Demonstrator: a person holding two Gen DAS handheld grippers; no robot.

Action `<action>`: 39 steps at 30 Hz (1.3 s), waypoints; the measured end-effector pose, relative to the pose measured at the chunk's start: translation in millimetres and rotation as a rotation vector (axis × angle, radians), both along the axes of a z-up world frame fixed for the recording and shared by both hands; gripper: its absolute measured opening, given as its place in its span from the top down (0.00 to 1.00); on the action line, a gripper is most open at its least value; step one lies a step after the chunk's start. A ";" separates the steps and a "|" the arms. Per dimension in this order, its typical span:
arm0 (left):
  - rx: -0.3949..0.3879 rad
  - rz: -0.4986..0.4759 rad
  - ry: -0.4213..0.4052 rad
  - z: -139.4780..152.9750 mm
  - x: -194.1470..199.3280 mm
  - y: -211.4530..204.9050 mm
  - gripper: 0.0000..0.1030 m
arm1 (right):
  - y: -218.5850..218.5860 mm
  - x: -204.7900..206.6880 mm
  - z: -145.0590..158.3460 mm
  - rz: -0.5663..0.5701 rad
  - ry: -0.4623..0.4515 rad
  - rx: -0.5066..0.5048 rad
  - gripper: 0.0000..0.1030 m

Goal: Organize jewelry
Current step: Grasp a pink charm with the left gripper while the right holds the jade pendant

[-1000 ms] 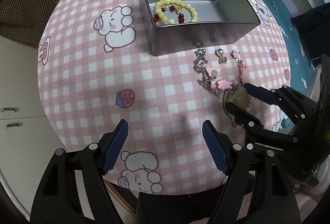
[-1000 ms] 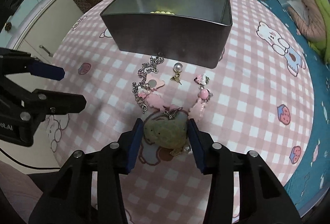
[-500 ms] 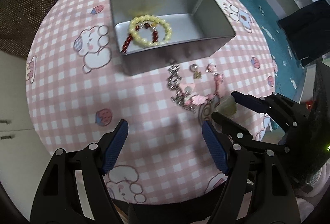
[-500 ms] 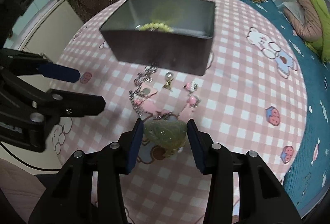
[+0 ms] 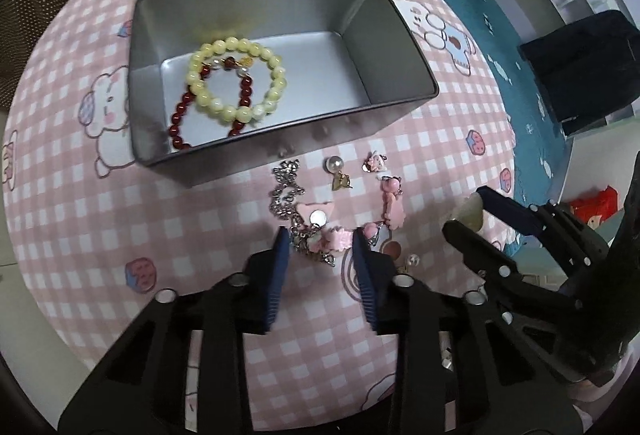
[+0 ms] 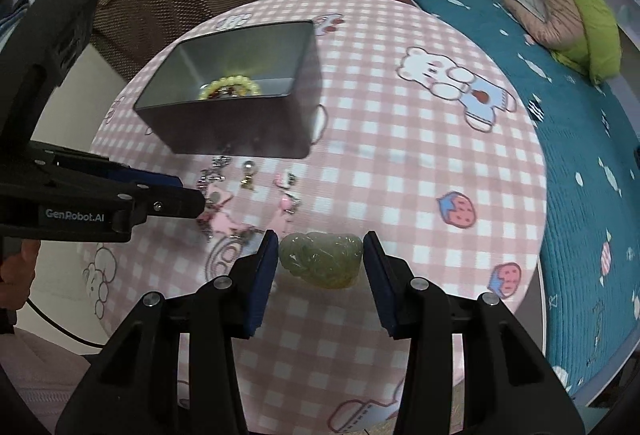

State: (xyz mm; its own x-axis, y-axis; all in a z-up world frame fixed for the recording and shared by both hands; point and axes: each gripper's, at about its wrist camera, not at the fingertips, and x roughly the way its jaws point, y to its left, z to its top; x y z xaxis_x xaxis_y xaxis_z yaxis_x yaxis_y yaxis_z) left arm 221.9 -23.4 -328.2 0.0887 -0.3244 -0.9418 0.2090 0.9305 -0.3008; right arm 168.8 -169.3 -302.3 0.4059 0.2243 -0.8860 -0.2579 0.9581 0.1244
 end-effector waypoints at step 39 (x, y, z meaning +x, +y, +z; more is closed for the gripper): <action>0.144 -0.174 0.000 -21.5 20.9 -51.3 0.77 | -22.2 11.9 -6.6 -0.084 0.025 0.004 0.60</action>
State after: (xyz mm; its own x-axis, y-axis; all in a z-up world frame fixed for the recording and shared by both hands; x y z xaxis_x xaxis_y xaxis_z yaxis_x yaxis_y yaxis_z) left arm 242.7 -74.6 -349.7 0.0428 -0.1970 -0.9795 0.3697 0.9139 -0.1677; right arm 180.7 -191.4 -308.9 0.4011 0.1945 -0.8951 -0.1737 0.9756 0.1341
